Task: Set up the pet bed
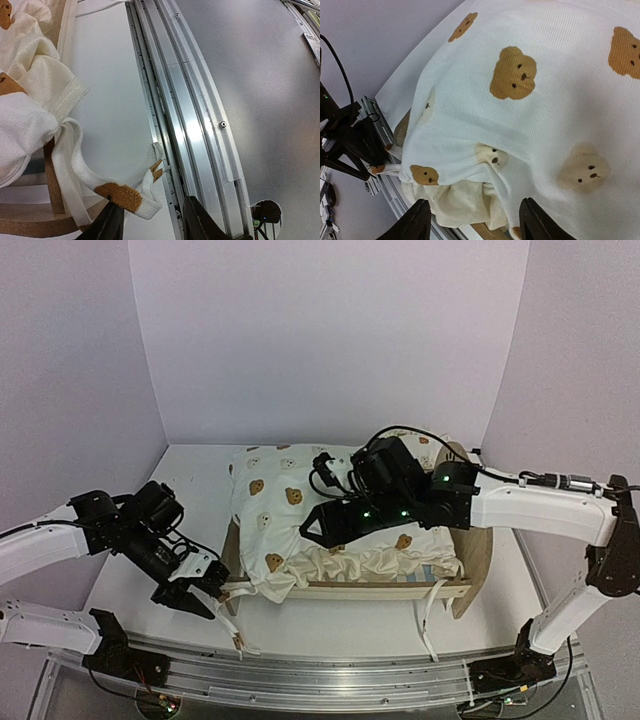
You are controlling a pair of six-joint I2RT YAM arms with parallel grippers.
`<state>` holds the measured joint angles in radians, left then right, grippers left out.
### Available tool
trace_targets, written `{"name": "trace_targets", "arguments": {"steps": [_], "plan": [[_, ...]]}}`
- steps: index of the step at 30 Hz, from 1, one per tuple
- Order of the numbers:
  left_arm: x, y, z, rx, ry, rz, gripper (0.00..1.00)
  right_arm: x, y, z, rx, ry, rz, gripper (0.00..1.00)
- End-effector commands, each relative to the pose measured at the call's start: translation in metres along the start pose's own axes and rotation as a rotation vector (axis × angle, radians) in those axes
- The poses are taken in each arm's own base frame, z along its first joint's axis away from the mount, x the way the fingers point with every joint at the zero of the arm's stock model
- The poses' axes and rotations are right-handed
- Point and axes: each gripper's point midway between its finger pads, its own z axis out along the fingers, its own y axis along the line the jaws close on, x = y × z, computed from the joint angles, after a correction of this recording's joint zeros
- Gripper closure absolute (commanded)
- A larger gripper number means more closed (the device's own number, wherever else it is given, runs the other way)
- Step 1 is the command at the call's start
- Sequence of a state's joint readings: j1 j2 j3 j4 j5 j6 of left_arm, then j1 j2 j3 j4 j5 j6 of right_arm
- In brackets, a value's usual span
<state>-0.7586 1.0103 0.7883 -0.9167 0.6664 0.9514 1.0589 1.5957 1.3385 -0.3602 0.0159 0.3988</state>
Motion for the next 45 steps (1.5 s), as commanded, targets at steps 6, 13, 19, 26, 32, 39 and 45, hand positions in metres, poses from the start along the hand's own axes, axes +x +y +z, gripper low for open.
{"name": "trace_targets", "arguments": {"steps": [6, 13, 19, 26, 32, 39, 45], "plan": [[-0.007, -0.030, -0.015, 0.082, -0.028, 0.069, 0.46, 0.007, 0.021, -0.010, -0.039, -0.019, 0.197, 0.43], [-0.003, -0.023, -0.018, 0.021, 0.002, 0.006, 0.40, 0.029, 0.042, 0.000, -0.027, -0.031, 0.263, 0.44], [-0.021, 0.024, -0.040, -0.306, -0.098, -0.188, 0.59, 0.055, 0.057, 0.004, 0.011, -0.043, 0.228, 0.44], [0.036, 0.043, -0.024, -0.463, 0.071, -0.154, 0.66, 0.060, 0.068, 0.013, 0.022, -0.061, 0.167, 0.44], [0.049, 0.059, -0.011, -0.536, 0.070, -0.094, 0.60, 0.055, 0.066, 0.014, 0.034, -0.082, 0.146, 0.44], [0.044, 0.049, 0.002, -0.448, 0.027, -0.066, 0.59, 0.056, 0.058, 0.013, 0.068, -0.101, 0.130, 0.44], [0.044, 0.052, 0.008, -0.427, 0.021, -0.079, 0.78, 0.051, 0.052, 0.009, 0.098, -0.130, 0.098, 0.44]]}}
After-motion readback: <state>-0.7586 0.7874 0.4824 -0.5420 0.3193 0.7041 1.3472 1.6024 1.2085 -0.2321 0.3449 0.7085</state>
